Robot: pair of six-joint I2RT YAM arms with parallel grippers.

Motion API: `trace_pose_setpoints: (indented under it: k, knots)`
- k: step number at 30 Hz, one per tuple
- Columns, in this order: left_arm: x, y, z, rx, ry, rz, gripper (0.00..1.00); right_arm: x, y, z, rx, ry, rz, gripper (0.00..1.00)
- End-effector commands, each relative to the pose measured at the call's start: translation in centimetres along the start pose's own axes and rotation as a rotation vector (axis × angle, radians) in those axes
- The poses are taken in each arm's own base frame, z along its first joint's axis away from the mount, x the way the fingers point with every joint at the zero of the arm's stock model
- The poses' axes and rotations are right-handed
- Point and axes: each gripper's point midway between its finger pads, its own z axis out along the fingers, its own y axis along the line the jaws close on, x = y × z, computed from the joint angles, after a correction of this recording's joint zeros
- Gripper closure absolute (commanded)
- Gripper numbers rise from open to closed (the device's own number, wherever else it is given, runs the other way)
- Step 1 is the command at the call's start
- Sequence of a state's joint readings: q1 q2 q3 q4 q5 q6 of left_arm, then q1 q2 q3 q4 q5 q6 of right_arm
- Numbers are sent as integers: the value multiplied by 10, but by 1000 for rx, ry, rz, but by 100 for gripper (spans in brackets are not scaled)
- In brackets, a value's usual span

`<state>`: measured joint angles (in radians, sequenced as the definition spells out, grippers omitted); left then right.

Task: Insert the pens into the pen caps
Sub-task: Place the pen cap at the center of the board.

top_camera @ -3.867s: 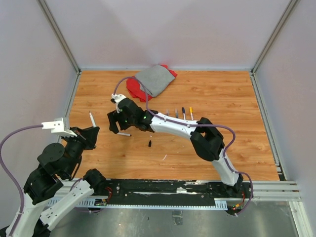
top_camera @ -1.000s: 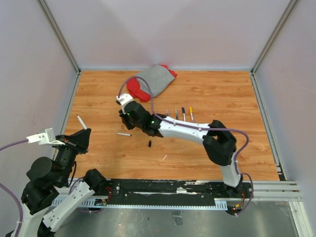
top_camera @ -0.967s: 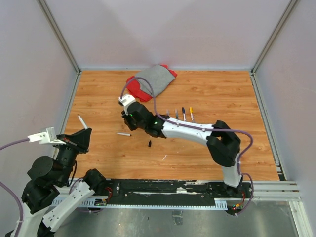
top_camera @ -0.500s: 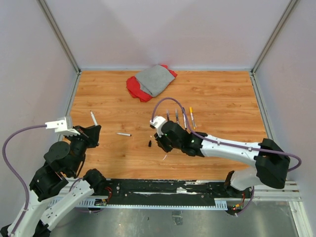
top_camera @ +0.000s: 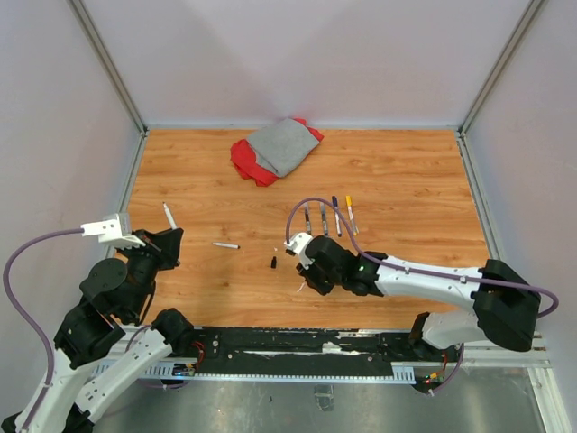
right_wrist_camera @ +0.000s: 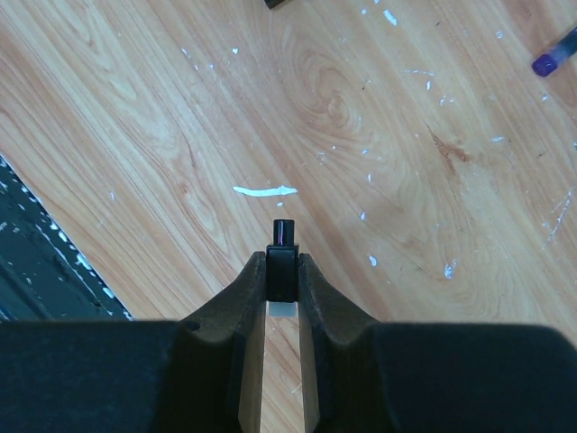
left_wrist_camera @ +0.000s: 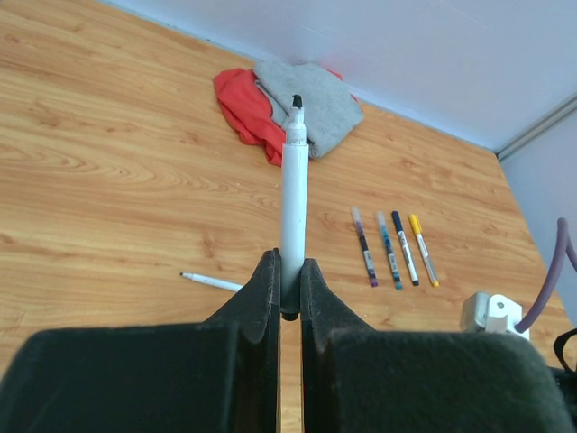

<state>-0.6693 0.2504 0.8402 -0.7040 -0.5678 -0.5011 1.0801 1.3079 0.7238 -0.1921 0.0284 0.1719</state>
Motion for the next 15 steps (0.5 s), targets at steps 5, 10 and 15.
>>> trace_pose_setpoints:
  k: [5, 10, 15]
  knots:
    - [-10, 3, 1, -21, -44, -17, 100, 13, 3, 18, -77, 92, -209, 96]
    - [-11, 5, 1, -35, -52, -20, 100, 14, 5, 30, -117, 129, -328, 93]
    - [-10, 3, 2, -24, -45, -10, 100, 22, 6, 41, -142, 174, -367, 79]
